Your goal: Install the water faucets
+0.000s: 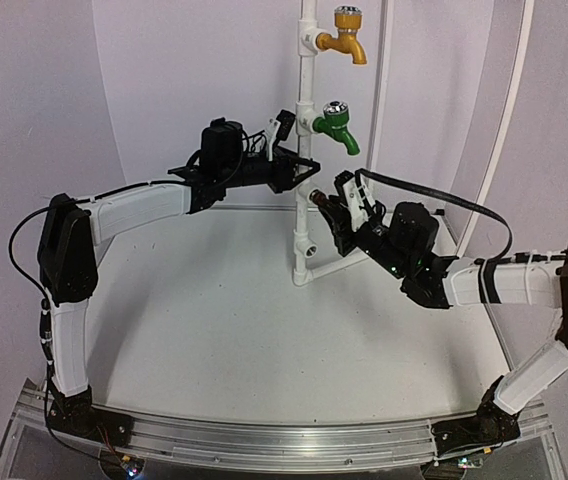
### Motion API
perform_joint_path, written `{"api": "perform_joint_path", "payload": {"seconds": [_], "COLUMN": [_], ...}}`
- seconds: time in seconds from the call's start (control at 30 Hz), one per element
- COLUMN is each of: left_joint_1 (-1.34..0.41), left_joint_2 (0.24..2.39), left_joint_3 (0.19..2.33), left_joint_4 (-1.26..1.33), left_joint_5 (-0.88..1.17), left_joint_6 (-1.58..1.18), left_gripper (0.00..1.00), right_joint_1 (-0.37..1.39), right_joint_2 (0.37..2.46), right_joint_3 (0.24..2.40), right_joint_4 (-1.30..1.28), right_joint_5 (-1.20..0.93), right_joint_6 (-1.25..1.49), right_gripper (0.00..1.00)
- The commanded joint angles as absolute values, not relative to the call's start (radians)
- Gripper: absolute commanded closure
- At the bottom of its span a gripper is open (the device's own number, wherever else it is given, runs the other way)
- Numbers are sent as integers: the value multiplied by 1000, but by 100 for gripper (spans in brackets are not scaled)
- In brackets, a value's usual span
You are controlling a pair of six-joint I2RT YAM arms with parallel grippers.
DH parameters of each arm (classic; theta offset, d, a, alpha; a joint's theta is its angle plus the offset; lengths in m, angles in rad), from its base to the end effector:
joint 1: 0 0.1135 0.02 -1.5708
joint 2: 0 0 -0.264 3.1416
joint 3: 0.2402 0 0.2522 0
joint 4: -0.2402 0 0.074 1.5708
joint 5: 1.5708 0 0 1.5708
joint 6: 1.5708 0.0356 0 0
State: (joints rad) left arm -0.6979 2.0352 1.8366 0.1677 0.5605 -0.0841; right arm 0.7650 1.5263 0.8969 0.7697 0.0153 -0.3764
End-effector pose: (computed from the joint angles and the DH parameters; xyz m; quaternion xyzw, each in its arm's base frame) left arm 0.3666 -0.3322 0.3568 0.3920 0.5995 -0.4385 0.5428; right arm 0.2529 0.2421 0.2969 -0.3494 0.5550 0.1408 0.7417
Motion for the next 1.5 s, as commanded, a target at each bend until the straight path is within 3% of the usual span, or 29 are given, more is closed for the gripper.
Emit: {"api": "perform_joint_path", "payload": {"seconds": [0.0,0.4,0.6,1.4,1.43,1.47], "left_joint_1": [-748,-774,-792,-798,-799,-800], "left_joint_2": [2031,2032,2012,1887,1890,1891], "left_joint_3": [1823,1791,1751,1584,1585,1585], "left_joint_4": [63,64,64,116,114,113], "left_joint_5": [579,546,539,588,581,577], "left_joint_6": [-276,-279,-292,-160,-170,-187], "left_gripper": [100,100,100,100,99,91], "right_joint_1": [750,768,771,770,770,770], "right_joint_2": [1542,1556,1501,1421,1420,1419], "right_joint_3": [913,878,896,856,855,852], "right_joint_4": [965,1026,848,626,627,627], "right_joint_5": [128,231,300,240,238,240], "right_joint_6": [-136,313,565,909,903,899], "right_gripper": [100,100,100,100,100,100]}}
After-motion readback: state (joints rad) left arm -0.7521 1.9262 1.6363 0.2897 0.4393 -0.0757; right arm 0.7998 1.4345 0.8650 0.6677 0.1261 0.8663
